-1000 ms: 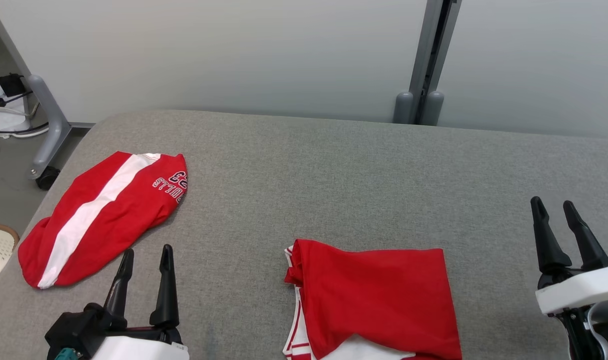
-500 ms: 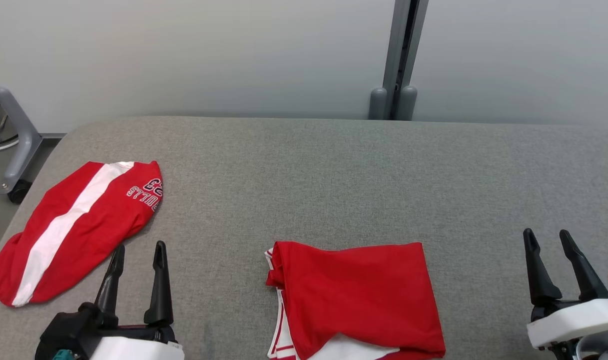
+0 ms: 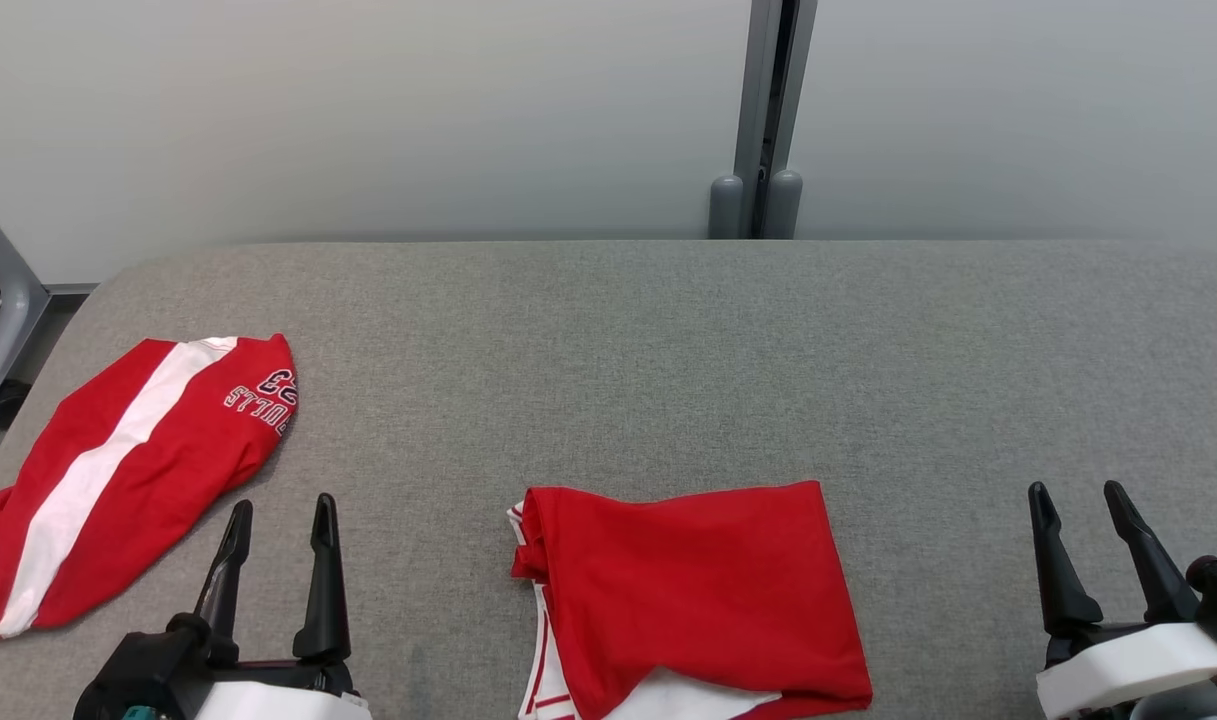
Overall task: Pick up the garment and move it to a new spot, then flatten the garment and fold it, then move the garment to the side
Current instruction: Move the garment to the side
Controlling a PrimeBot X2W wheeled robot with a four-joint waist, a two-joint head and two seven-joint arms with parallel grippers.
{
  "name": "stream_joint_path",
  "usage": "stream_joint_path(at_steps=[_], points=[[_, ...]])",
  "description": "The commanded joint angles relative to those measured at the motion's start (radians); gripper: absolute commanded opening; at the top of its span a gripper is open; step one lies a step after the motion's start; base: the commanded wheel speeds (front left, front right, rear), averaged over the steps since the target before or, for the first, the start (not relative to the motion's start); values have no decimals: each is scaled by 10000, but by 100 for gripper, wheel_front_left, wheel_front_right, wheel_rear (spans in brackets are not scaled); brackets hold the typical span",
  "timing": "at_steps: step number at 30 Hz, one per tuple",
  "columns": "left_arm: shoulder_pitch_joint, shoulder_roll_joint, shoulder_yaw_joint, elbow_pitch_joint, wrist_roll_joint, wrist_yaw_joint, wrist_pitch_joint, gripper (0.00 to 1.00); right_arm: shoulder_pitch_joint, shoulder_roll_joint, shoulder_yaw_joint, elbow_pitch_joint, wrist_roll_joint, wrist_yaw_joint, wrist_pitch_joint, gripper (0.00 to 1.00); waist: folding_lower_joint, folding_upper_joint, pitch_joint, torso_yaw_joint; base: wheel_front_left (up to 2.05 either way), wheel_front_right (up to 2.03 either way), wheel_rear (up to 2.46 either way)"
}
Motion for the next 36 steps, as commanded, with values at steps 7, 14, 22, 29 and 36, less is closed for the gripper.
stream_joint_path(at_steps=[7, 14, 22, 29, 36], points=[[70, 34, -28, 49, 3, 57, -15, 100, -138, -33, 84, 146, -30, 5, -127, 100, 0, 0, -20, -56, 0, 0, 0], [65, 34, -79, 89, -44, 96, -15, 100, -153, -6, 163, 147, -68, 5, -156, 100, 0, 0, -23, -52, 0, 0, 0], [-46, 34, -171, 161, -70, 126, -15, 100, -260, -1, 423, 147, 54, 5, -162, 100, 0, 0, 19, 50, 0, 0, 0], [-178, 37, -286, 181, -89, 145, -15, 100, -798, 19, 1546, 412, 588, 5, 365, 100, 0, 0, 105, 192, 0, 0, 0], [-246, 36, -438, 242, -185, 171, -15, 100, -1489, 9, 2565, 1655, 1329, 4, 2161, 100, 0, 0, 157, 679, 0, 0, 0]])
